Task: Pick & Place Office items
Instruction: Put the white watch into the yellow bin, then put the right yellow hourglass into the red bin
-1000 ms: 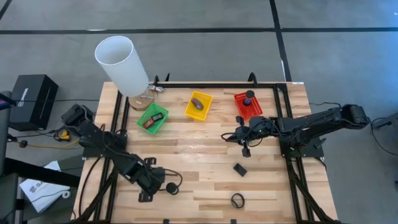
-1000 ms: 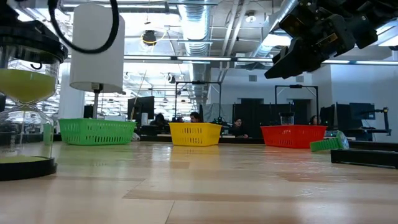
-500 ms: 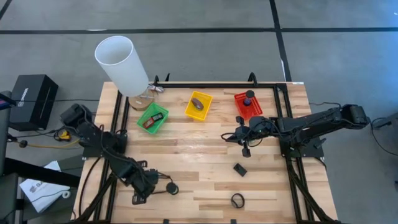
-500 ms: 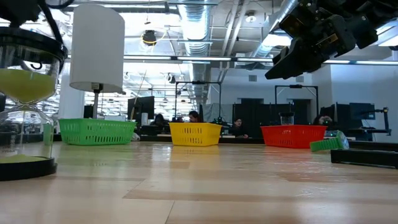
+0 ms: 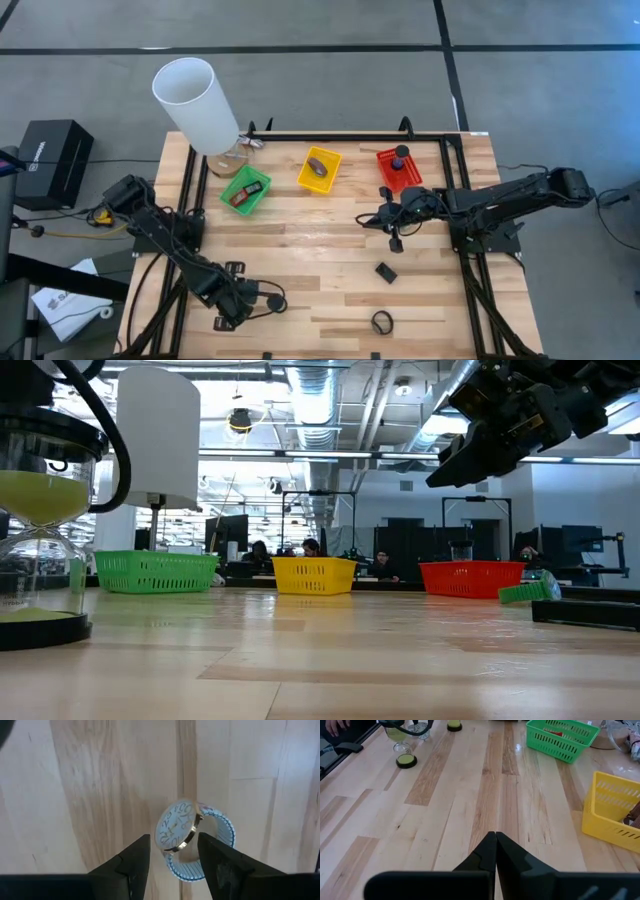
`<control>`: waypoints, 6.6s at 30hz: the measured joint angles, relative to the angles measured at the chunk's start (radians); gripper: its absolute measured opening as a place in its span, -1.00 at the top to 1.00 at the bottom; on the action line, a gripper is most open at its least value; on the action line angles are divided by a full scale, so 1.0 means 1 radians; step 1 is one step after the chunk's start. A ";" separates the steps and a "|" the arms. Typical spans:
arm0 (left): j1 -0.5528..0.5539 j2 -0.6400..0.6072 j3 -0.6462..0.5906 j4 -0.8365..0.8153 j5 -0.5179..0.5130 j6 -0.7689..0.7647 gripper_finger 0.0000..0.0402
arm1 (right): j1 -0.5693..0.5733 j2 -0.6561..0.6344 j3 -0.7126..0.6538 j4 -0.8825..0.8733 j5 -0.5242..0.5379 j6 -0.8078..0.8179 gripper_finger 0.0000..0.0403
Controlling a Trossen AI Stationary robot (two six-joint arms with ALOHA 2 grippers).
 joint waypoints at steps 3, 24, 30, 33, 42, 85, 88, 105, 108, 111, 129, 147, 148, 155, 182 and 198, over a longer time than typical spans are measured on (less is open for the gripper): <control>0.002 0.000 0.000 0.009 -0.001 0.000 0.26 | 0.000 0.000 0.000 0.000 0.000 0.000 1.00; 0.003 0.000 0.000 0.027 -0.002 0.000 0.82 | 0.000 0.000 0.000 -0.001 0.000 0.000 1.00; 0.003 0.000 0.000 0.027 -0.002 0.000 0.91 | 0.000 0.000 0.000 0.000 0.000 0.000 1.00; 0.003 0.000 0.000 0.025 -0.002 0.000 0.93 | 0.000 0.000 0.000 -0.001 0.000 0.000 1.00; 0.045 -0.001 0.001 -0.001 0.002 0.004 0.92 | 0.000 0.000 0.000 -0.001 0.000 0.000 1.00; 0.916 -0.051 0.001 0.799 -0.648 0.937 0.89 | 0.000 0.000 0.000 -0.009 0.000 -0.002 1.00; 0.951 0.031 0.000 0.801 -0.647 0.936 0.89 | 0.000 0.000 0.000 -0.007 0.000 -0.002 1.00; 0.966 0.133 0.001 0.823 -0.648 0.936 0.68 | 0.000 0.000 0.000 -0.007 0.000 -0.001 1.00; 0.965 0.134 0.001 0.825 -0.648 0.934 0.52 | 0.000 0.000 0.000 -0.008 0.000 -0.001 1.00; 0.965 0.134 0.001 0.825 -0.648 0.905 0.38 | 0.000 0.000 0.000 -0.008 0.000 -0.001 1.00; 0.963 0.134 0.001 0.837 -0.648 0.883 0.19 | -0.001 0.000 0.000 0.000 0.006 -0.002 1.00; 0.962 0.133 0.001 0.858 -0.648 0.883 0.28 | -0.081 0.000 0.000 0.026 0.009 0.000 0.46; 0.962 0.133 0.001 0.858 -0.648 0.883 0.28 | -0.081 0.000 0.000 0.026 0.009 0.000 0.40; 0.959 0.133 0.001 0.877 -0.648 0.882 0.28 | -0.081 0.000 0.000 -0.052 0.009 0.001 0.09; 0.935 0.133 0.001 0.942 -0.492 0.855 0.28 | -0.080 0.000 0.000 -0.382 0.114 0.253 0.10; 0.933 0.133 0.001 1.012 -0.005 0.855 0.28 | -0.064 0.000 0.000 -0.373 0.113 0.273 0.12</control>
